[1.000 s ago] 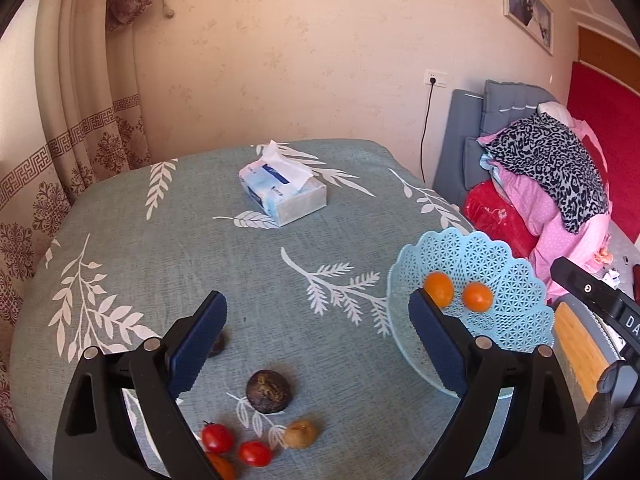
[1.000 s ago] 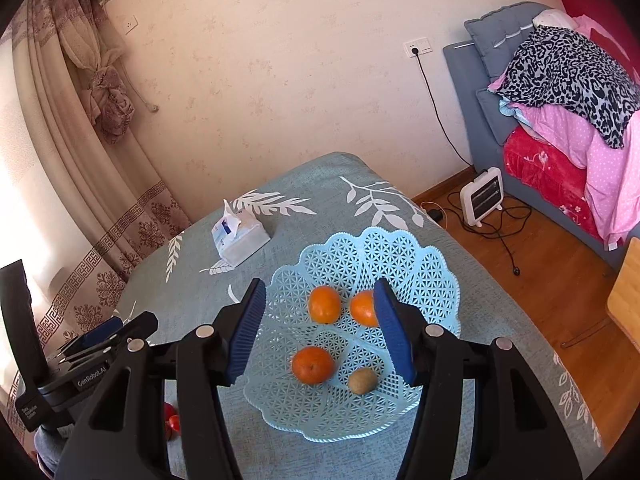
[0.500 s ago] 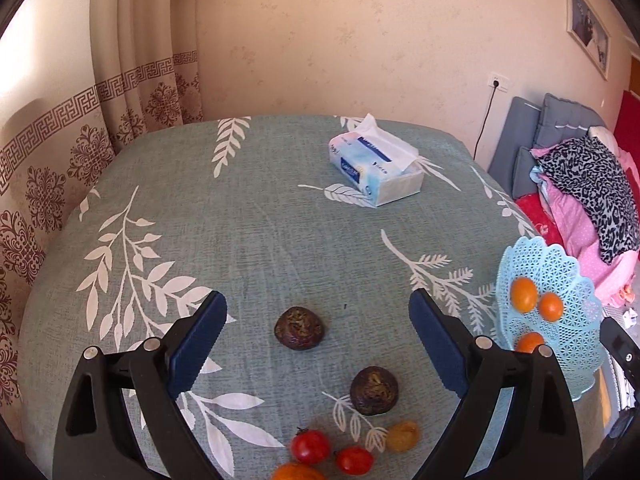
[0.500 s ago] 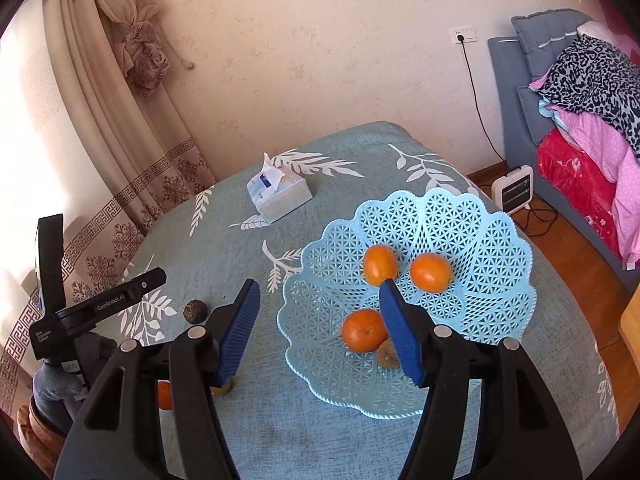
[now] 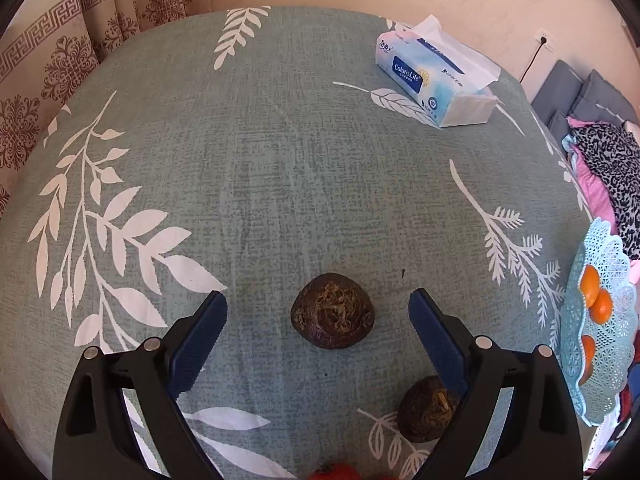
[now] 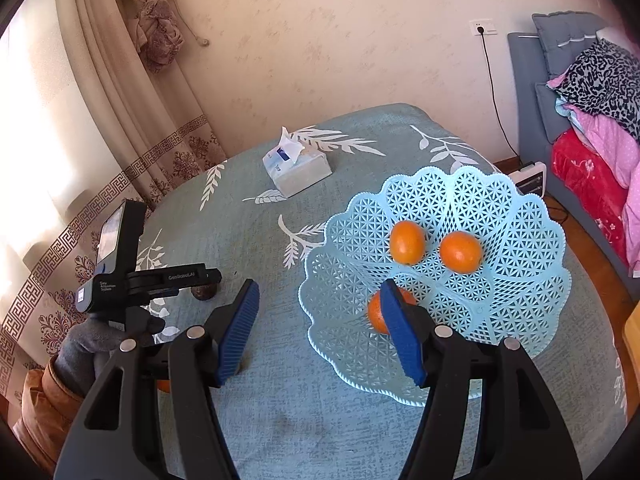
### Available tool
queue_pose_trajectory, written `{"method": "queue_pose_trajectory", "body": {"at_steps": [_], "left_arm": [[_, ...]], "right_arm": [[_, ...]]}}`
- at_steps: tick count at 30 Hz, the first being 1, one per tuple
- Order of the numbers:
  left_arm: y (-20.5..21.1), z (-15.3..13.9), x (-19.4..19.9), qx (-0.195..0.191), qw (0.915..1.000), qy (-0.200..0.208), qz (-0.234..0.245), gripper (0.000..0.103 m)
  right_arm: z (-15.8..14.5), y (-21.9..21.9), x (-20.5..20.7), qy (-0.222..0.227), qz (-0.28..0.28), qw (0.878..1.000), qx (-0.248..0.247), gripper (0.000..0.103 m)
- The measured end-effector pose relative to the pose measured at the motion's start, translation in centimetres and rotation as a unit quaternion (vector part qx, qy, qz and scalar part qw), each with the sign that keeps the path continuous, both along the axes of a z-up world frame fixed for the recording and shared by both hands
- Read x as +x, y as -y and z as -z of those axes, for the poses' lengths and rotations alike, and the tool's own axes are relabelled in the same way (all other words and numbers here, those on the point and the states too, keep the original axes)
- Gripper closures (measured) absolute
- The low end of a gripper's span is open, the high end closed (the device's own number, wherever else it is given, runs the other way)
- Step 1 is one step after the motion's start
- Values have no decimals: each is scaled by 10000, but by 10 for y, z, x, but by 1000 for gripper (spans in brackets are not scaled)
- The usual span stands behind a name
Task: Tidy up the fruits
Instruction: 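Move the left gripper to a dark brown wrinkled fruit and grasp it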
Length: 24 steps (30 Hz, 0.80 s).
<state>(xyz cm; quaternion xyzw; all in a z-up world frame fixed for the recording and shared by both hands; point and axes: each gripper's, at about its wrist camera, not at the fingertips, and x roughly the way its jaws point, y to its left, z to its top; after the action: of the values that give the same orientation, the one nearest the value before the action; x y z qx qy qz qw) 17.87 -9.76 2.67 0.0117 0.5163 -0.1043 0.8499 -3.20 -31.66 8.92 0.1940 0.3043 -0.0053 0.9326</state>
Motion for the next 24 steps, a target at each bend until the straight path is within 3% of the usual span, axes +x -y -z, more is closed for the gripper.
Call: {"method": "queue_pose_trajectory", "body": {"at_steps": [9, 16, 19, 24], "left_arm": [[8, 8, 14, 223, 9997, -143, -3, 25], [15, 8, 16, 479, 9988, -54, 77, 42], [17, 6, 13, 403, 9991, -41, 115, 60], [9, 1, -1, 159, 9998, -58, 111, 61]], "right_arm": [[6, -6, 6, -128, -115, 9998, -31, 38], [9, -13, 7, -181, -204, 9996, -80, 38], [9, -15, 7, -201, -232, 9995, -90, 38], [10, -20, 8, -211, -310, 9992, -118, 38]]}}
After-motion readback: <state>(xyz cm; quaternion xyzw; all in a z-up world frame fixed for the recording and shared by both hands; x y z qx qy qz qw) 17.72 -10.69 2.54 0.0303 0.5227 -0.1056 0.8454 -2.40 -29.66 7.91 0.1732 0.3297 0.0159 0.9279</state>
